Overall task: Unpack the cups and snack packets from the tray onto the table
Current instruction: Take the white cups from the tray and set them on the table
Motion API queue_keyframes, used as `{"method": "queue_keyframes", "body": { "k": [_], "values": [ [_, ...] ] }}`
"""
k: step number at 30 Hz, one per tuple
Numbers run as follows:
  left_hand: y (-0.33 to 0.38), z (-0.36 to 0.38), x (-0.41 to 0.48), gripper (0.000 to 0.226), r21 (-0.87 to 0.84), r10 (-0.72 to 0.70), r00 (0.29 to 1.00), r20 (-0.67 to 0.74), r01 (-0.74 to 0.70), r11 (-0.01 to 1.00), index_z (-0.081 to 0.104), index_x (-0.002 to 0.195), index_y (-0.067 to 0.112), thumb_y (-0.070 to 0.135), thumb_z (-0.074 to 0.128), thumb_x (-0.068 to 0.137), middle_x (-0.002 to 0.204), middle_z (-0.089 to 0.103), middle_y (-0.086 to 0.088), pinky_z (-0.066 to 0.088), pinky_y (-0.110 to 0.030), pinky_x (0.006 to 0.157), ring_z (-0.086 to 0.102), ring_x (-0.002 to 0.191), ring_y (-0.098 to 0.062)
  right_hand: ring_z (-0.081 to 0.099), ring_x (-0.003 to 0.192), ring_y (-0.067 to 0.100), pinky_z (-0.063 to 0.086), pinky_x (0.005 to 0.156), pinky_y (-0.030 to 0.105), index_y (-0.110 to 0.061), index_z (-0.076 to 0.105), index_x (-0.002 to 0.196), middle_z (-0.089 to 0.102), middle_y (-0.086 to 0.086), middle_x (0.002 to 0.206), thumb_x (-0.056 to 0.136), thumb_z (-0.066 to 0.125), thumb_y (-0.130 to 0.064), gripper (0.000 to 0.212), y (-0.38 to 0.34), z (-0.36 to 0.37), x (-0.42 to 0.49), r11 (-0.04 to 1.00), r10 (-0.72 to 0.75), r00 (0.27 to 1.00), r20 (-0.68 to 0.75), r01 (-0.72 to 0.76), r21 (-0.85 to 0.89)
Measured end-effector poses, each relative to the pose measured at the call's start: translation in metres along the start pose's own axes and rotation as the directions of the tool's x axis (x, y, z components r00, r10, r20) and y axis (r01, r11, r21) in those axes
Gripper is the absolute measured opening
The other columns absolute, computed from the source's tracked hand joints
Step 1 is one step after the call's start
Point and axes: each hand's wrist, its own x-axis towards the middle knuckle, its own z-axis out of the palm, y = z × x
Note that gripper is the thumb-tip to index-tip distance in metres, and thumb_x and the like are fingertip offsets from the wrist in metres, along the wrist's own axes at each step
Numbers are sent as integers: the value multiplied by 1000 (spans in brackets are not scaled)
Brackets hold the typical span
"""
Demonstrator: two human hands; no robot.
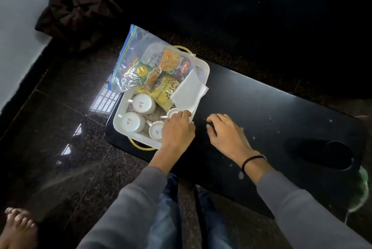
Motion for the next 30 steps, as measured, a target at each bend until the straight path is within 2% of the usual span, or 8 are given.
{"method": "queue_keyframes", "body": {
  "k": [4,9,13,18,23,25,28,30],
  "values": [
    [-31,10,15,42,127,30,996,-79,-20,992,49,140,16,21,54,98,144,52,-2,33,-35,106,45,134,-24,60,112,17,57,79,36,-15,61,124,66,-1,121,103,56,-24,24,-15,21,26,999,-8,1000,17,7,53],
    [-51,20,29,60,215,62,995,-76,-44,976,34,148,18,30,61,97,151,39,-4,36,-33,105,42,136,-25,61,113,23,53,79,37,-14,56,130,64,3,128,100,59,-18,31,-28,42,53,995,4,995,99,-14,98],
    [-58,28,38,65,231,78,994,-73,-59,971,33,149,17,28,66,94,151,39,-6,36,-33,105,41,136,-25,65,108,27,57,78,41,-12,55,123,66,5,124,96,64,-15,29,-36,57,65,985,30,991,128,-50,162],
    [-63,33,46,58,234,149,985,-83,-126,964,41,143,14,22,65,91,143,48,-8,40,-33,103,45,131,-27,66,107,26,61,82,46,-16,58,124,68,4,120,93,67,-14,32,-32,64,64,951,88,992,93,-112,290],
    [-64,23,38,68,121,195,972,-129,-180,976,54,137,7,25,80,76,135,61,-14,41,-38,100,55,124,-33,67,107,17,61,86,46,-24,60,127,70,-4,121,93,68,-20,35,-24,60,55,898,109,991,77,-131,420],
    [-62,17,32,71,35,198,961,-194,-195,980,56,133,4,23,85,70,123,67,-15,44,-37,89,58,112,-35,68,107,13,61,88,37,-27,60,130,70,-6,121,95,66,-23,36,-21,56,50,858,115,991,66,-132,496],
    [-52,10,22,70,-143,159,962,-224,-194,971,53,125,8,30,87,68,110,66,-9,37,-29,75,56,104,-27,68,102,2,55,81,10,-33,61,133,71,-11,118,95,64,-26,38,-12,46,36,777,116,991,60,-128,617],
    [-43,8,17,68,-275,134,972,-191,-185,944,53,123,12,36,87,69,109,64,-4,40,-28,73,55,103,-22,67,108,0,55,86,12,-34,62,134,72,-13,121,95,65,-25,41,-5,39,25,689,107,992,67,-122,714]
  ]
}}
